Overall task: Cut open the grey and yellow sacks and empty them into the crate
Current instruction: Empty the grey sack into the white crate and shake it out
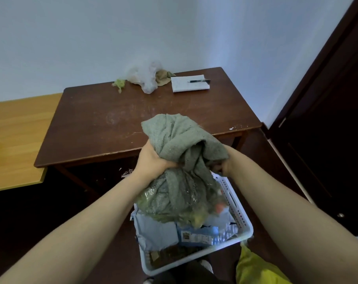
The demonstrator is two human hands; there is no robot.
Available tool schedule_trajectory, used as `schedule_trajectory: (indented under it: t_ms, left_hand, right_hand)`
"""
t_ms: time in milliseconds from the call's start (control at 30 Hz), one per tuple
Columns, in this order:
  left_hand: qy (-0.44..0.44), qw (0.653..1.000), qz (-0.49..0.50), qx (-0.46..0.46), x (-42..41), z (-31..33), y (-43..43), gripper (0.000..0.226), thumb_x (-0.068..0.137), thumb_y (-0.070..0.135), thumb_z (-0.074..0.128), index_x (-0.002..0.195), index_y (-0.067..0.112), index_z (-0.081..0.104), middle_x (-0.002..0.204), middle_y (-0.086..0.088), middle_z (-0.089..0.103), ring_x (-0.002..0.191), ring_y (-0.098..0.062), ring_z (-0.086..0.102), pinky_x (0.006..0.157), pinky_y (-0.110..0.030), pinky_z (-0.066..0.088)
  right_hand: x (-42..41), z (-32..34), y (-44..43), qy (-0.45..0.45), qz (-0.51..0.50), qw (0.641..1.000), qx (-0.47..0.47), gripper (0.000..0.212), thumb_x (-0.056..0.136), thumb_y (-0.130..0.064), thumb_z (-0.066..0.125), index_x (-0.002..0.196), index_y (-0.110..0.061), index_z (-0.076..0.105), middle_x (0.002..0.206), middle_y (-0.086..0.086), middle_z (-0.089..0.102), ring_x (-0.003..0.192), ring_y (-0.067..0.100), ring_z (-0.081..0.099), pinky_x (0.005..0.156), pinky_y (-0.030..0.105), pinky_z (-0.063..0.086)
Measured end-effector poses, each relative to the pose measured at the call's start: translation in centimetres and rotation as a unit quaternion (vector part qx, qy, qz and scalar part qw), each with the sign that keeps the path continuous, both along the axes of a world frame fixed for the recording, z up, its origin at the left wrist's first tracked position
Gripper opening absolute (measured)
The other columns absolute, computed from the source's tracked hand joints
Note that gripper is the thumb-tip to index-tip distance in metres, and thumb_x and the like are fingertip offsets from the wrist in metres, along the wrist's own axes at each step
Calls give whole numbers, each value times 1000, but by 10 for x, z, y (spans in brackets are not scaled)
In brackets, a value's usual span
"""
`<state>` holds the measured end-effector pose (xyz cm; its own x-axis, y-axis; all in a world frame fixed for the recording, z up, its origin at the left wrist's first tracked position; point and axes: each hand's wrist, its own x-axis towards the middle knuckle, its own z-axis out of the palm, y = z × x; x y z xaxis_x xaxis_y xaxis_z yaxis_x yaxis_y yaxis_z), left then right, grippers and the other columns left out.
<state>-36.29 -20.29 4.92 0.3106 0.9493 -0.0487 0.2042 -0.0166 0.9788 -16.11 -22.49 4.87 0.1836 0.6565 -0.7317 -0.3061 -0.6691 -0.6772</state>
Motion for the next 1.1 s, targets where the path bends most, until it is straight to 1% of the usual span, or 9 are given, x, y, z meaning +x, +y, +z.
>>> schedule_trajectory:
  t_ms: [133,433,567,633,733,800,900,1000,1100]
  left_hand:
    - [143,988,57,-13,-1,-2,17,95,48,18,93,131,19,46,125,3,58,119,-20,53,99,-42,46]
    - [154,978,130,-57,3,1,27,91,40,23,95,121,16,54,114,3,64,108,-21,59,96,-44,49]
    - [213,971,95,-49,14,0,29,99,40,27,95,126,19,47,121,2,60,115,-24,55,97,-39,45]
    - [230,971,46,-53,28,1,24,107,43,28,95,134,19,40,127,2,57,120,-24,52,98,-37,44]
    - [202,978,-46,-33,51,3,12,100,45,18,94,133,17,47,124,5,59,118,-19,54,98,-38,46]
    - [146,984,-96,-43,61,7,3,80,47,10,92,120,14,60,110,7,67,109,-17,62,85,-29,53]
    - [73,971,-178,-139,60,16,-6,73,51,11,90,118,13,61,107,-1,71,100,-21,67,83,-35,56]
    - [51,923,-314,-219,48,23,-10,100,51,18,91,138,16,42,124,-6,63,106,-22,65,88,-43,54]
    - [180,871,-434,-147,36,24,-20,148,43,38,94,151,32,-8,155,6,19,136,-15,35,105,-40,40]
  right_hand:
    - [32,-3,-6,-140,52,988,35,38,89,-41,61,72,-7,57,62,16,68,28,9,15,37,11,18]
    - [106,-29,-36,-205,355,909,-68,47,93,-54,45,110,-14,64,85,15,74,32,8,21,34,14,17]
    - [93,-22,-38,-227,160,947,159,33,79,-50,67,101,-27,69,94,3,75,42,2,52,42,18,44]
    - [71,-7,-39,-194,151,917,314,58,58,-47,83,112,-44,62,119,-15,64,97,-9,62,83,22,54]
    - [43,-1,-49,-284,266,854,344,112,45,-53,88,138,-57,26,143,-29,36,132,-4,35,101,24,40]
    - [36,-8,-57,-381,285,824,307,126,42,-59,85,144,-52,11,150,-18,32,136,5,32,103,28,36]
    - [24,-22,-79,-407,164,853,281,108,47,-48,88,140,-40,33,133,-7,55,123,16,51,99,40,45]
    - [14,-36,-107,-383,0,885,266,62,54,-23,90,108,-29,60,103,-10,67,104,18,63,88,40,51]
    - [0,-40,-136,-385,-100,891,217,49,52,-20,90,88,-34,60,92,-10,68,94,17,65,83,36,52]
